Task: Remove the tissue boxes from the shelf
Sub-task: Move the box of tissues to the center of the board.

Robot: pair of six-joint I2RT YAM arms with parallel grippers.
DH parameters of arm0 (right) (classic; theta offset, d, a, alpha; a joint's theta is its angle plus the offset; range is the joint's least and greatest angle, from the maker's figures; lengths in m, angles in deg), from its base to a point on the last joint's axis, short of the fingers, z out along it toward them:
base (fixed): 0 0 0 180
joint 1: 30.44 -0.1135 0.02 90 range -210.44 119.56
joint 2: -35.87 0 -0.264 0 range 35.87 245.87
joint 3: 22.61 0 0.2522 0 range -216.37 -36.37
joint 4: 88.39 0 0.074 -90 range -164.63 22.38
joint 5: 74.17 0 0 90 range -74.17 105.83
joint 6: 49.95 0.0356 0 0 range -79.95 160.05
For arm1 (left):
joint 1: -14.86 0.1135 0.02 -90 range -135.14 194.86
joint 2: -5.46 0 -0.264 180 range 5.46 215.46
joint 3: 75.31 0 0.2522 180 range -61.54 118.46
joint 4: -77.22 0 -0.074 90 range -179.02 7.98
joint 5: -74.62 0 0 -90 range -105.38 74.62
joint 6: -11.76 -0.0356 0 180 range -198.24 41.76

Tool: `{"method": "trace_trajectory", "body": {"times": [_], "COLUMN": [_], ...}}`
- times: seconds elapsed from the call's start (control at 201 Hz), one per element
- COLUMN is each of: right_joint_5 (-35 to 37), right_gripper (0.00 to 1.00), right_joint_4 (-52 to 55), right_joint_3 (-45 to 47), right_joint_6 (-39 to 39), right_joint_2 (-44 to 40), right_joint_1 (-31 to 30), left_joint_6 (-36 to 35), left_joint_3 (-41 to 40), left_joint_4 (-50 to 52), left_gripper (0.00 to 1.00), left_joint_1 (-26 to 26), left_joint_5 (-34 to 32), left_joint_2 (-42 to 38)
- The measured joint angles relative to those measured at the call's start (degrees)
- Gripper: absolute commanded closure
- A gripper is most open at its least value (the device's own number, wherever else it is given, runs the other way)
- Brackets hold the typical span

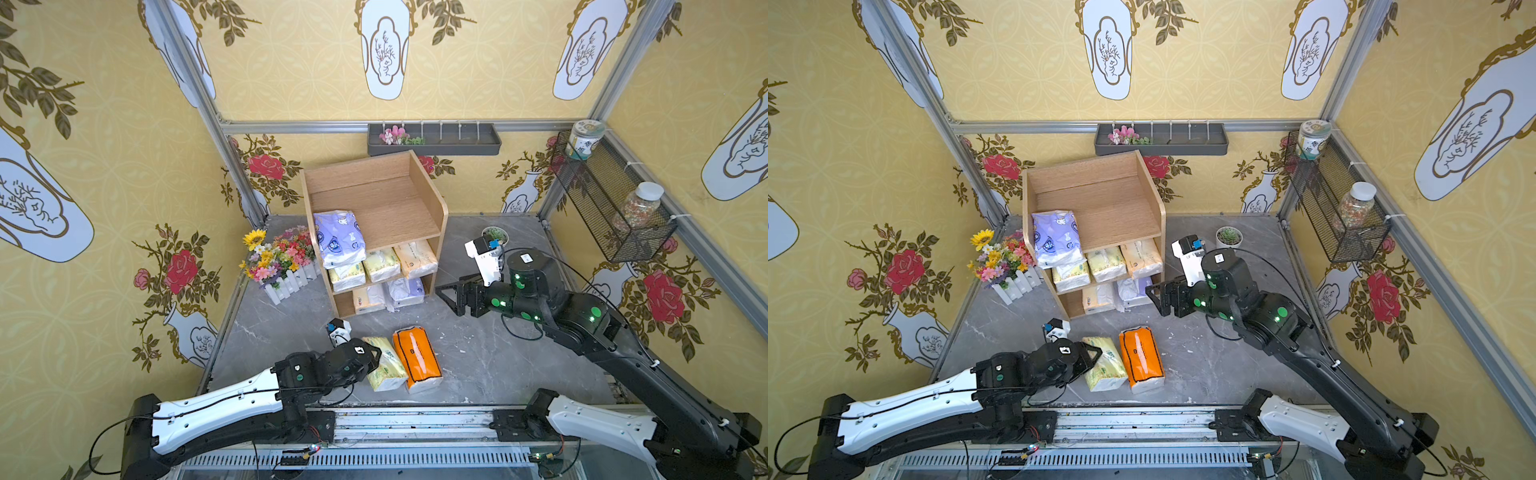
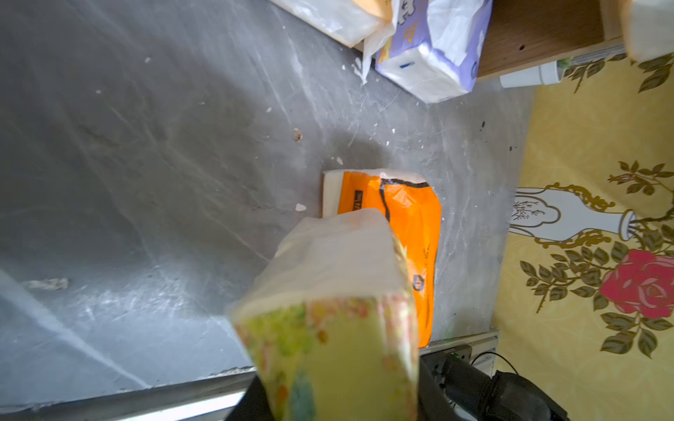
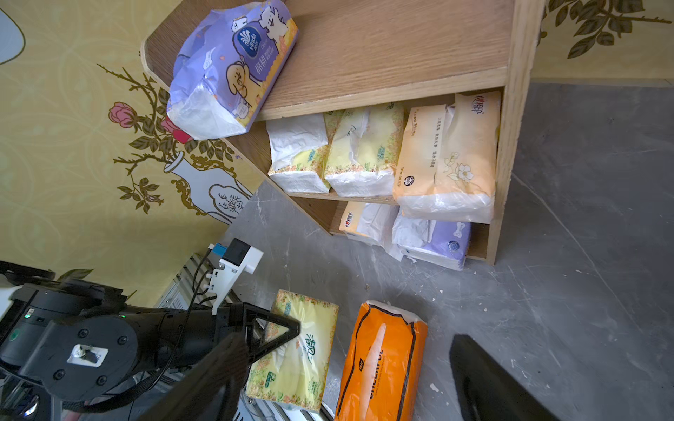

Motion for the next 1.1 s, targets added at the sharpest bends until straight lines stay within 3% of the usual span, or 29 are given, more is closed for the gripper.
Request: {"method": "trace_trajectory", "body": {"times": [0.194,0.334,0.533,0.822,1.016,1.096], "right_joint_5": [0.0,0.0,-0.7,-2.3,-3.2,-3.2], "right_gripper": [0.09,0.08,0.08,0.08,0.08,0.08], "right_joint_4": [0.0,-0.1,0.0,-0.3,-0.4,-0.4], "right_joint_3": [1.3,1.3,1.3,3.3,3.5,3.6], "right_joint_6": [0.1,0.1,0.5,1.9,2.4,3.0], "right_joint_2": [-0.3,0.8,3.0,2.4,1.9,1.6], "right_joint_1": [0.1,0.1,0.9,2.5,3.4,3.7], "left_joint_6": [0.1,-1.4,-5.6,-10.4,-9.3,-7.5], "left_joint_3": [-1.8,-4.6,-13.1,-17.2,-19.6,-20.8], "left_joint_4": [3.1,-1.6,-18.5,-37.1,-48.3,-53.6], "left_gripper": [0.74,0.72,0.71,0.71,0.69,0.64], "left_joint_1": [0.0,0.0,6.7,7.9,8.2,8.2], "left_joint_5": [1.0,1.0,7.0,19.5,21.4,21.4], "left_joint_2": [0.2,2.1,3.1,9.9,15.7,18.4]}}
